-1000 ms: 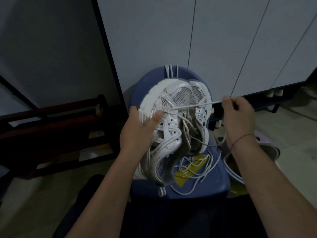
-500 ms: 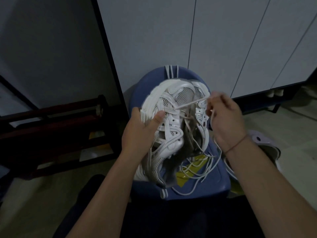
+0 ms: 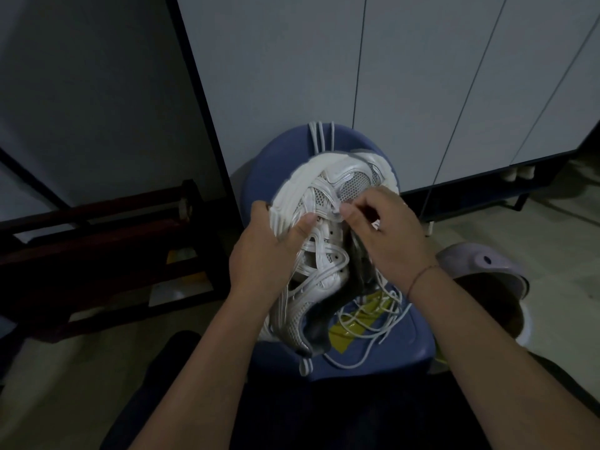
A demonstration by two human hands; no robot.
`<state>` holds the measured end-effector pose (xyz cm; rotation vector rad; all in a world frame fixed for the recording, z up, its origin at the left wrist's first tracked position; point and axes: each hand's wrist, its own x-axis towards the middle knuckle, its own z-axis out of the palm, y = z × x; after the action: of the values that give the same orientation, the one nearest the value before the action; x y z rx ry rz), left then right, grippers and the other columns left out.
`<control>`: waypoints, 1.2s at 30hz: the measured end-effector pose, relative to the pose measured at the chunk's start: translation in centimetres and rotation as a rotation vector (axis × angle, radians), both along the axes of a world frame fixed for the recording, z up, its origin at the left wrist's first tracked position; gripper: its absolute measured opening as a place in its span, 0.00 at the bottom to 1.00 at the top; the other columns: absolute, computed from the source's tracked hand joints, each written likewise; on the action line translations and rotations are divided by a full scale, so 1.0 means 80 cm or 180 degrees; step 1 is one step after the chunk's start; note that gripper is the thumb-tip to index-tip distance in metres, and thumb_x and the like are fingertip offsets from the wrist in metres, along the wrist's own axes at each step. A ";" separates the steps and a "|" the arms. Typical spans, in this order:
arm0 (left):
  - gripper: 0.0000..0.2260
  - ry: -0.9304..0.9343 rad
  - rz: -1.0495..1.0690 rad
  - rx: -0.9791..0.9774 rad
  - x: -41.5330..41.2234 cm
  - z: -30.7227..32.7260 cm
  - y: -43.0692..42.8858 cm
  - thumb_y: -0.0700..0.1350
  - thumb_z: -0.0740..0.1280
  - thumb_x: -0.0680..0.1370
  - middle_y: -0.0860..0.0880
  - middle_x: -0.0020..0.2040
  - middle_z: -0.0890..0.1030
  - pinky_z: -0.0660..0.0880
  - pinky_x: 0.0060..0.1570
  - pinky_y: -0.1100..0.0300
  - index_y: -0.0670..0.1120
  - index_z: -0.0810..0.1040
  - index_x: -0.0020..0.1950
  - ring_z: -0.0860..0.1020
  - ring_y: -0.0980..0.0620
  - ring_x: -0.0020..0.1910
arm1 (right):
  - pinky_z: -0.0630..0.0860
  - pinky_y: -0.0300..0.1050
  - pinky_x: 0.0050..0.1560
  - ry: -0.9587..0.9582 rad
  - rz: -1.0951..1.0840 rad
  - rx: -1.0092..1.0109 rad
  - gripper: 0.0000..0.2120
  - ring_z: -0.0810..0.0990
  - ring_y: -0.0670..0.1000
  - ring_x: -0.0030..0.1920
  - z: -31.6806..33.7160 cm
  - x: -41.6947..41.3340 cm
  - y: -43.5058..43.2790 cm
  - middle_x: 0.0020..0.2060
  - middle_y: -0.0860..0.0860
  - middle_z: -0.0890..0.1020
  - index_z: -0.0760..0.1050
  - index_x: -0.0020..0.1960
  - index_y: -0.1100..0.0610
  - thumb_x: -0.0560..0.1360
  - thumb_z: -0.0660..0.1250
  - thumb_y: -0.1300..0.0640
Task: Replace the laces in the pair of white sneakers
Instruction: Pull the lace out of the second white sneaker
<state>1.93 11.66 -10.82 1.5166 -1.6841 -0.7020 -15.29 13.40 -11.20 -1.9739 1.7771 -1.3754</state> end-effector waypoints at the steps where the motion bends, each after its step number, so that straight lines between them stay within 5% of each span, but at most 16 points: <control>1: 0.25 0.0008 -0.0015 0.0009 0.000 0.000 0.000 0.67 0.64 0.73 0.53 0.48 0.78 0.76 0.53 0.48 0.49 0.68 0.59 0.79 0.46 0.51 | 0.69 0.44 0.42 -0.0241 0.0071 0.0059 0.11 0.72 0.49 0.39 0.001 0.001 -0.001 0.35 0.48 0.73 0.72 0.39 0.55 0.78 0.63 0.52; 6: 0.19 0.0552 -0.0098 0.0160 0.005 -0.006 -0.007 0.61 0.67 0.75 0.59 0.48 0.77 0.75 0.54 0.53 0.49 0.71 0.56 0.78 0.52 0.51 | 0.70 0.45 0.39 -0.3899 0.1076 0.0438 0.16 0.72 0.49 0.32 0.022 -0.012 0.001 0.29 0.51 0.75 0.71 0.34 0.58 0.80 0.56 0.60; 7: 0.18 0.0723 -0.0071 0.0202 0.006 -0.007 -0.009 0.60 0.68 0.75 0.60 0.48 0.77 0.75 0.53 0.55 0.48 0.72 0.56 0.78 0.54 0.51 | 0.68 0.43 0.39 -0.4241 0.1018 0.0407 0.19 0.71 0.48 0.31 0.027 -0.023 -0.001 0.27 0.50 0.74 0.70 0.31 0.57 0.80 0.55 0.60; 9: 0.17 0.1036 -0.0034 0.0228 0.010 -0.007 -0.013 0.57 0.69 0.76 0.60 0.50 0.78 0.74 0.52 0.59 0.48 0.73 0.58 0.78 0.58 0.51 | 0.67 0.40 0.35 -0.4151 0.0398 0.0375 0.20 0.69 0.46 0.28 0.028 -0.036 -0.006 0.24 0.48 0.73 0.69 0.30 0.55 0.81 0.56 0.58; 12: 0.11 0.1426 -0.0101 0.0326 0.013 -0.004 -0.016 0.56 0.68 0.76 0.58 0.51 0.80 0.74 0.45 0.67 0.52 0.74 0.53 0.79 0.62 0.49 | 0.71 0.36 0.31 -0.3249 -0.0483 0.0711 0.16 0.74 0.46 0.28 0.010 -0.031 -0.012 0.25 0.47 0.77 0.71 0.34 0.56 0.80 0.59 0.57; 16: 0.10 0.1647 -0.0190 0.0411 0.012 -0.005 -0.016 0.56 0.68 0.76 0.55 0.52 0.82 0.77 0.50 0.62 0.52 0.75 0.51 0.81 0.59 0.50 | 0.78 0.42 0.44 -0.2759 -0.0175 0.0843 0.14 0.80 0.48 0.39 -0.001 -0.010 -0.007 0.35 0.49 0.81 0.75 0.39 0.55 0.81 0.58 0.53; 20: 0.11 0.1761 -0.0204 0.0434 0.012 -0.005 -0.016 0.56 0.68 0.76 0.54 0.53 0.83 0.78 0.51 0.60 0.52 0.75 0.53 0.82 0.57 0.51 | 0.72 0.36 0.29 -0.2626 0.0068 0.1145 0.14 0.71 0.46 0.28 0.003 -0.003 -0.005 0.30 0.51 0.73 0.73 0.46 0.60 0.81 0.57 0.50; 24: 0.11 0.1712 -0.0093 0.0425 0.019 -0.005 -0.018 0.55 0.69 0.76 0.53 0.51 0.82 0.76 0.43 0.65 0.51 0.75 0.52 0.81 0.58 0.48 | 0.67 0.38 0.32 -0.1922 0.0335 0.1397 0.17 0.68 0.45 0.27 0.000 -0.019 -0.005 0.26 0.48 0.71 0.74 0.37 0.56 0.78 0.62 0.46; 26: 0.11 0.1687 -0.0070 0.0442 0.021 -0.006 -0.020 0.56 0.69 0.76 0.52 0.51 0.82 0.76 0.43 0.64 0.51 0.75 0.51 0.81 0.57 0.48 | 0.62 0.36 0.26 -0.2447 0.0559 0.1105 0.14 0.63 0.44 0.24 0.000 -0.024 -0.008 0.24 0.47 0.66 0.73 0.36 0.57 0.79 0.61 0.54; 28: 0.13 0.1780 -0.0081 0.0521 0.021 -0.006 -0.020 0.57 0.69 0.75 0.50 0.52 0.83 0.79 0.47 0.59 0.50 0.75 0.52 0.82 0.53 0.49 | 0.62 0.35 0.25 -0.3653 0.0676 0.0730 0.16 0.63 0.44 0.23 0.007 -0.035 -0.012 0.23 0.46 0.67 0.70 0.33 0.56 0.80 0.59 0.58; 31: 0.18 0.1907 -0.0046 0.0610 0.022 -0.008 -0.021 0.59 0.70 0.74 0.48 0.53 0.84 0.80 0.54 0.50 0.48 0.76 0.56 0.83 0.50 0.51 | 0.77 0.40 0.38 -0.5104 0.0943 0.0375 0.24 0.78 0.46 0.33 0.017 -0.066 -0.013 0.28 0.48 0.77 0.72 0.27 0.54 0.81 0.55 0.54; 33: 0.19 0.1885 0.0021 0.0604 0.024 -0.009 -0.023 0.59 0.70 0.74 0.48 0.53 0.84 0.79 0.56 0.47 0.47 0.76 0.57 0.83 0.49 0.52 | 0.81 0.48 0.47 -0.5609 0.0970 0.0171 0.25 0.84 0.49 0.41 0.022 -0.083 -0.009 0.34 0.48 0.82 0.72 0.27 0.53 0.81 0.54 0.52; 36: 0.20 0.1861 0.0054 0.0605 0.023 -0.008 -0.024 0.60 0.70 0.74 0.48 0.54 0.83 0.79 0.56 0.47 0.48 0.75 0.57 0.83 0.49 0.52 | 0.82 0.44 0.35 -0.5713 0.1061 0.0278 0.14 0.74 0.46 0.25 0.026 -0.079 -0.006 0.24 0.48 0.73 0.66 0.31 0.55 0.74 0.63 0.57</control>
<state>3.78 9.75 -11.48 1.2766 -1.1848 -1.1889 -21.64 12.95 -9.13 -0.2972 0.5237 -1.7600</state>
